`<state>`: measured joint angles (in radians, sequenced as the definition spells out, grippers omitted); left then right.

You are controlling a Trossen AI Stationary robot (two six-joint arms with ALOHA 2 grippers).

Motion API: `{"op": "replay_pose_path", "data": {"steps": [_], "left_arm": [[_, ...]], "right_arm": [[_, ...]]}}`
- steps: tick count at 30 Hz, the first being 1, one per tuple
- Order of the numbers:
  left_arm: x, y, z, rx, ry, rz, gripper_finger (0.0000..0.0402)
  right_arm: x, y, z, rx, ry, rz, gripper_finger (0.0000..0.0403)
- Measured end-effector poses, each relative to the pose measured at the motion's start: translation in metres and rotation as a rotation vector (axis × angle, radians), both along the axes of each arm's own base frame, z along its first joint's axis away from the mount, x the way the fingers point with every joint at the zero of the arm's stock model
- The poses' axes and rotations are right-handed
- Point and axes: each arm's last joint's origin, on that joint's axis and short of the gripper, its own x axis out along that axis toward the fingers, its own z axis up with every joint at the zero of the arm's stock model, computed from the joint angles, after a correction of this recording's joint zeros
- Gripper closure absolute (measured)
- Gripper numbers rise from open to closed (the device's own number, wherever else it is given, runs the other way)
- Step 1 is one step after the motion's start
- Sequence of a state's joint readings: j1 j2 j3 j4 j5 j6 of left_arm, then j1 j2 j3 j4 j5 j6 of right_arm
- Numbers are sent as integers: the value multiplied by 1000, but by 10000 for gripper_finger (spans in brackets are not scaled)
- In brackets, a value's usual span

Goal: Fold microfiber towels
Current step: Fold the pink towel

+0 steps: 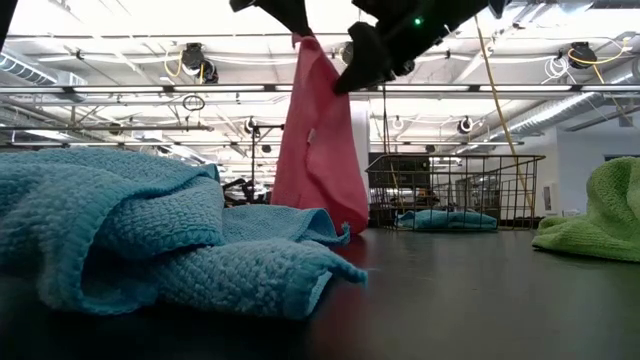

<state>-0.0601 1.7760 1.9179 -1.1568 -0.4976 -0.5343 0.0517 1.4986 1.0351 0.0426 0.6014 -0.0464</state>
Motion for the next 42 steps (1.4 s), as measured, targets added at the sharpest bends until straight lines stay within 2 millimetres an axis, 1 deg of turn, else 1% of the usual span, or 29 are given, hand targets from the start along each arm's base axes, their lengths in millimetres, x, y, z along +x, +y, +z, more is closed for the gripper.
{"op": "replay_pose_path", "data": {"steps": [9, 14, 17, 22, 26, 29, 33, 39, 42], "left_arm": [[-4, 1, -2, 3, 52, 3, 399], [-4, 1, -2, -1, 47, 11, 395], [-4, 1, -2, 0, 49, 8, 397], [-3, 6, -2, 8, 45, 18, 394], [-3, 6, -2, 15, 49, 11, 398], [-3, 6, -2, 14, 47, 12, 395], [-3, 6, -1, 13, 35, 15, 398], [3, 11, 2, 24, -21, 8, 394], [4, 14, 3, 30, -25, 5, 398]], "right_arm": [[-12, 0, -17, 55, 175, -43, 289], [-12, -3, -17, 64, 174, -59, 289], [-9, -2, -14, 107, 116, -44, 289], [-1, 14, -6, 202, -9, 89, 289], [3, 25, 3, 177, -100, 157, 289], [5, 29, 6, 166, -134, 173, 289], [11, 27, -2, 151, -124, 146, 289], [24, 30, -23, 180, -102, 191, 289], [26, 30, -26, 178, -95, 193, 289]]}}
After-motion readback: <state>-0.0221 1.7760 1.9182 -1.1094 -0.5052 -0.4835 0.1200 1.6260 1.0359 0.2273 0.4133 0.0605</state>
